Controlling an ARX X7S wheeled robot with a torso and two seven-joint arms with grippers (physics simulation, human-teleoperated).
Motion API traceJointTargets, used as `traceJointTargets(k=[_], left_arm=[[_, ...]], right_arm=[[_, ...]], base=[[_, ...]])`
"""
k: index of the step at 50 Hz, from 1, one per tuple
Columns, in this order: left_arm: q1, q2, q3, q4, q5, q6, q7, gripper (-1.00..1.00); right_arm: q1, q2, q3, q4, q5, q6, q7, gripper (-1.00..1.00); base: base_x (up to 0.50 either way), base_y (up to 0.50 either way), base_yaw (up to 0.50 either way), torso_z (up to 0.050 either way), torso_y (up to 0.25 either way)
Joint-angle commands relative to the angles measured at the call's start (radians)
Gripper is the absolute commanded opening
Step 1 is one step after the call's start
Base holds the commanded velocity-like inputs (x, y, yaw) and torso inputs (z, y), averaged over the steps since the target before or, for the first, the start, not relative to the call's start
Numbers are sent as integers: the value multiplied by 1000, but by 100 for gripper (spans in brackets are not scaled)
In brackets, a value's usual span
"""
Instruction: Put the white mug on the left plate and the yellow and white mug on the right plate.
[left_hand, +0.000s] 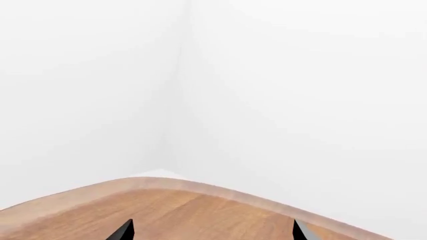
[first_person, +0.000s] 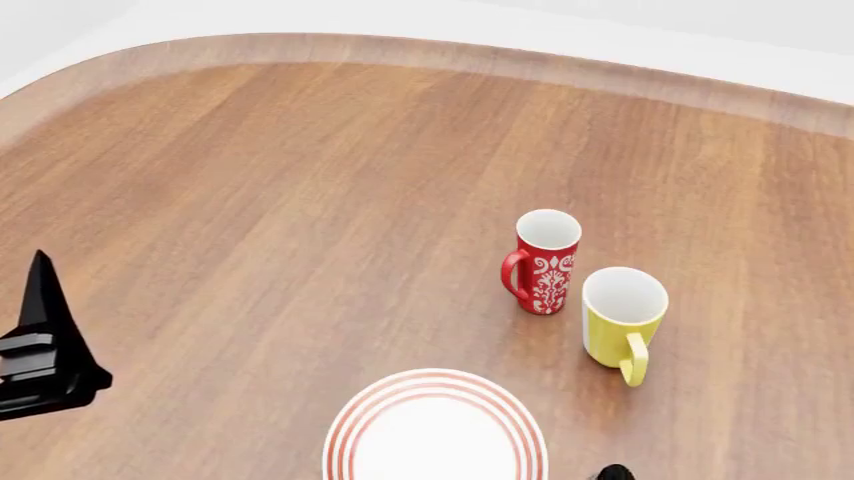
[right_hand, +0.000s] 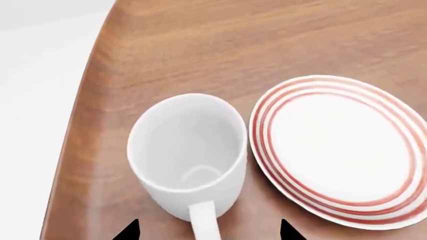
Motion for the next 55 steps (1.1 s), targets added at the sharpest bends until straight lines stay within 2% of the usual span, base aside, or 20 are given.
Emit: traceJointTargets(k=[1, 26, 36, 55], left_arm=[[5, -7, -3, 13, -8, -4, -9, 100], [-3, -6, 7, 7, -10, -2, -24, 100], [-2, -9, 11, 8, -11, 2, -28, 100], [0, -14, 8, 23, -23, -1, -42, 100]], right_arm=[[69, -52, -64, 99, -33, 7, -43, 100], [88, -46, -112, 122, -46, 63, -56, 100], [134, -84, -148, 223, -76, 49, -84, 100], [167, -100, -185, 253, -82, 75, -111, 100]], base=[[0, 0, 0, 0, 0], [0, 0, 0, 0, 0], [0, 0, 0, 0, 0], [0, 0, 0, 0, 0]])
